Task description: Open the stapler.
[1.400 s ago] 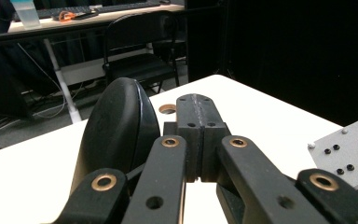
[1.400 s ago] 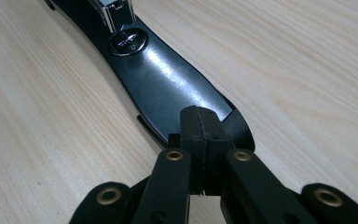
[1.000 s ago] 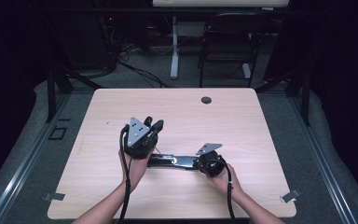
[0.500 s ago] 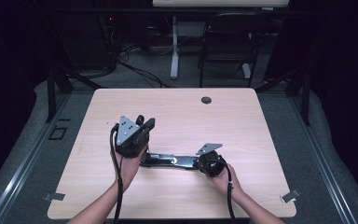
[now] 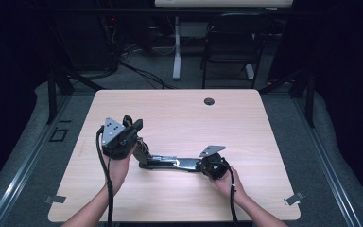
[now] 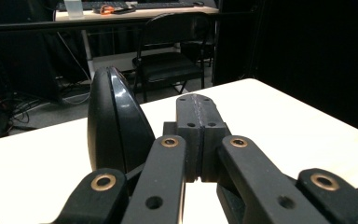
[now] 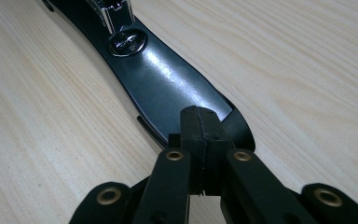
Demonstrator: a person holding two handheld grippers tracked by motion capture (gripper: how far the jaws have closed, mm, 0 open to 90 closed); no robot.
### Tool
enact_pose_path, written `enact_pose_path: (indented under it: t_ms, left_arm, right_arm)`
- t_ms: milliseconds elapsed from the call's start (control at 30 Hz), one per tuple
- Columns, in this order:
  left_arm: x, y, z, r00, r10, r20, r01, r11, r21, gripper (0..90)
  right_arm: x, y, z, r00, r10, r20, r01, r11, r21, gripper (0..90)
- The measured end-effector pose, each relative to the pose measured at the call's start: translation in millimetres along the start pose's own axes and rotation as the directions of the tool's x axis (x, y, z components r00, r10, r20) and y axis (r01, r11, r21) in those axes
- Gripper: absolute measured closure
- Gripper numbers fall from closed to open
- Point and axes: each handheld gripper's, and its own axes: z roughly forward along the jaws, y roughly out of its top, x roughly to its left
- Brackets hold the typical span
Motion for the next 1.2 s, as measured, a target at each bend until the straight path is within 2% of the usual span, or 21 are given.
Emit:
enact_pose_path:
  t_ms: [133,533,867,1200]
  left_arm:
    - [0.3,-1.2,0.1,1.0000,-0.010,0.001,0.010,0.9999,0.004,90.0]
    - [-0.9,-8.4,1.4,0.9998,0.007,-0.017,-0.007,0.9996,0.027,90.0]
    - [0.5,-15.5,1.6,0.9992,0.030,-0.026,-0.028,0.9963,0.081,90.0]
    - [-1.7,-25.1,4.3,0.9989,0.036,-0.030,-0.032,0.9915,0.126,90.0]
  right_arm:
    - [-0.9,-0.2,-0.4,1.0000,-0.005,-0.004,0.005,1.000,0.004,90.0]
    - [-0.1,-0.2,-0.2,1.0000,-0.005,-0.004,0.005,1.000,0.001,90.0]
    - [-0.9,-0.3,-0.4,1.0000,-0.005,-0.002,0.005,1.000,0.003,90.0]
    - [-1.0,-0.6,-0.5,1.0000,-0.002,-0.005,0.002,1.000,0.001,90.0]
